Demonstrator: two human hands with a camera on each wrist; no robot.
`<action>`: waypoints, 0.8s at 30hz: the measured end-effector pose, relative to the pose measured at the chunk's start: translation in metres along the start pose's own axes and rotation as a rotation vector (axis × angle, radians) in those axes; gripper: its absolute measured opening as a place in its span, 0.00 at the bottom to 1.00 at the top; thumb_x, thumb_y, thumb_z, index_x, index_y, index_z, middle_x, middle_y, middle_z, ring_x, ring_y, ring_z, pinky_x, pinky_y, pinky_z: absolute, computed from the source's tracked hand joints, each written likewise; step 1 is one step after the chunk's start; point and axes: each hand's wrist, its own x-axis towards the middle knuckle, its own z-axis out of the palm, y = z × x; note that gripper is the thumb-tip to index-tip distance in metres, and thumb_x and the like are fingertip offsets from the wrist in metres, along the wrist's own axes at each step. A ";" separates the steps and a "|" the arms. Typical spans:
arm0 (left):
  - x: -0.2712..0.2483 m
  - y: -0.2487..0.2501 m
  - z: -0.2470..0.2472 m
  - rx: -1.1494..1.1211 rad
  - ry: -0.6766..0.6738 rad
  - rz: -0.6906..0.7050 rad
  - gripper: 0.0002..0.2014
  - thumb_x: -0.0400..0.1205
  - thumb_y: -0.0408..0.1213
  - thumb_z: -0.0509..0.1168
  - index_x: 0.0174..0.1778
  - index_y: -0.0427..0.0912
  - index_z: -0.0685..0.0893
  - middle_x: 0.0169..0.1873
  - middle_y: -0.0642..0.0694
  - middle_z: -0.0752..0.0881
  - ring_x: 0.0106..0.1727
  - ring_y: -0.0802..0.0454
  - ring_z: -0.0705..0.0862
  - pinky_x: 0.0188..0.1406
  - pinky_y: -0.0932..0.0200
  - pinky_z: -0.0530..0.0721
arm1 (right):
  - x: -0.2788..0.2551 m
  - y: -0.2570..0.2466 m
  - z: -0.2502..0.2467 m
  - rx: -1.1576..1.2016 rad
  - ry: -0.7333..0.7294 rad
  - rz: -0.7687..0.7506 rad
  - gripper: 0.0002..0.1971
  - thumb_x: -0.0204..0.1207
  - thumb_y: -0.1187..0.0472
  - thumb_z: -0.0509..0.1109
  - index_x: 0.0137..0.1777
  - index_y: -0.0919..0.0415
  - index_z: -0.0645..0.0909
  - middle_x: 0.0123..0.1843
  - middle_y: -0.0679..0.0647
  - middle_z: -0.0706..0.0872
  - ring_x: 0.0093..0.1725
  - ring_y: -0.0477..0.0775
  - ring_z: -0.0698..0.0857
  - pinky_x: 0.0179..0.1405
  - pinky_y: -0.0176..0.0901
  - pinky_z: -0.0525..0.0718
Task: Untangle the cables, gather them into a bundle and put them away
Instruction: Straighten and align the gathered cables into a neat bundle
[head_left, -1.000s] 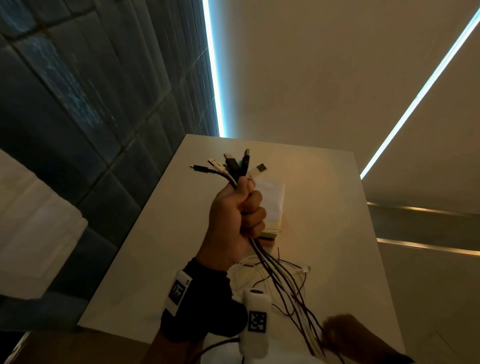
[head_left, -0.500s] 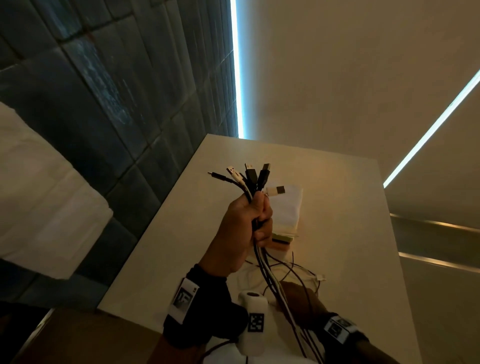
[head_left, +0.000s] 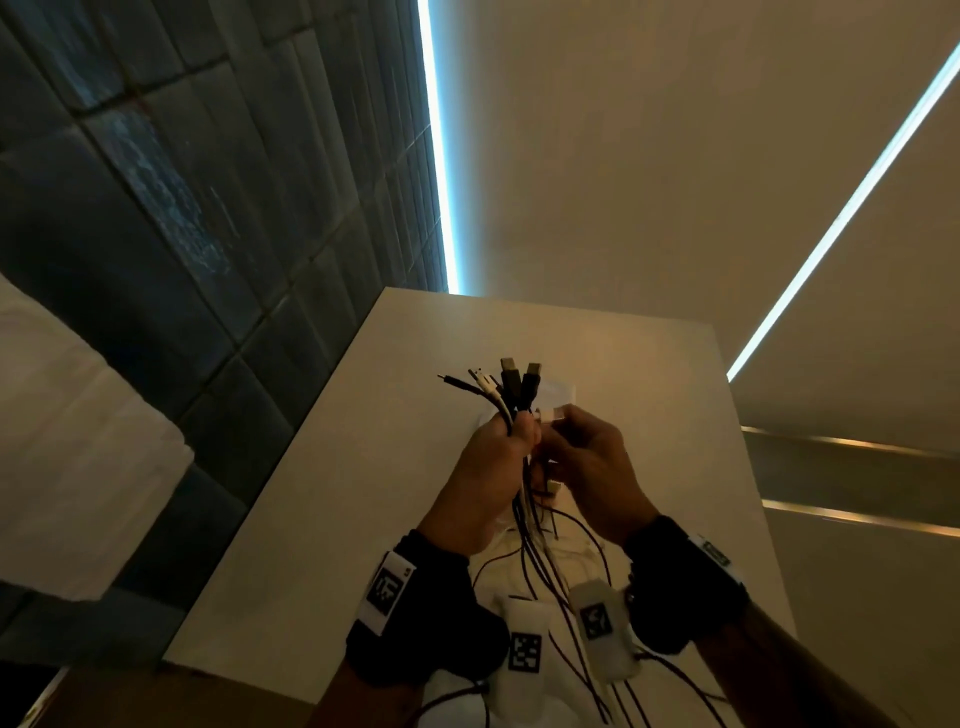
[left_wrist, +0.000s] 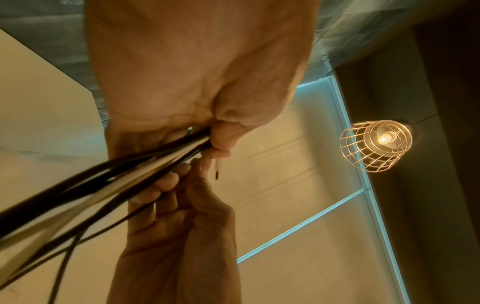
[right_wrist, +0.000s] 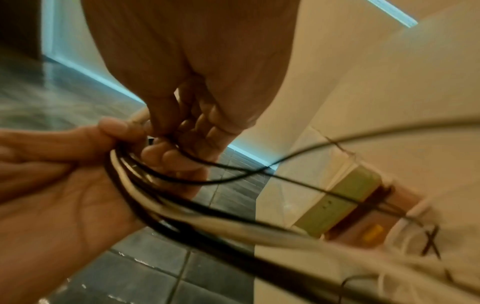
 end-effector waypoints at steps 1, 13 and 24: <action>-0.001 0.001 0.001 -0.023 0.003 0.020 0.17 0.90 0.44 0.50 0.64 0.40 0.79 0.48 0.48 0.84 0.41 0.56 0.84 0.28 0.67 0.85 | -0.001 0.000 0.003 0.023 0.004 0.001 0.18 0.75 0.60 0.70 0.51 0.79 0.77 0.37 0.67 0.82 0.25 0.57 0.79 0.24 0.45 0.81; 0.007 -0.007 -0.012 -0.502 0.164 0.228 0.15 0.90 0.37 0.51 0.38 0.40 0.75 0.24 0.50 0.75 0.25 0.52 0.72 0.26 0.60 0.73 | -0.022 0.035 -0.024 -0.135 -0.076 0.114 0.13 0.75 0.59 0.75 0.37 0.69 0.80 0.28 0.58 0.72 0.25 0.47 0.67 0.24 0.37 0.64; 0.014 -0.013 -0.028 -0.498 0.228 0.277 0.15 0.90 0.38 0.50 0.38 0.41 0.72 0.22 0.51 0.67 0.20 0.58 0.59 0.17 0.64 0.59 | -0.042 0.083 -0.049 -0.457 -0.151 0.286 0.16 0.83 0.59 0.65 0.41 0.71 0.84 0.27 0.54 0.71 0.24 0.45 0.66 0.23 0.33 0.65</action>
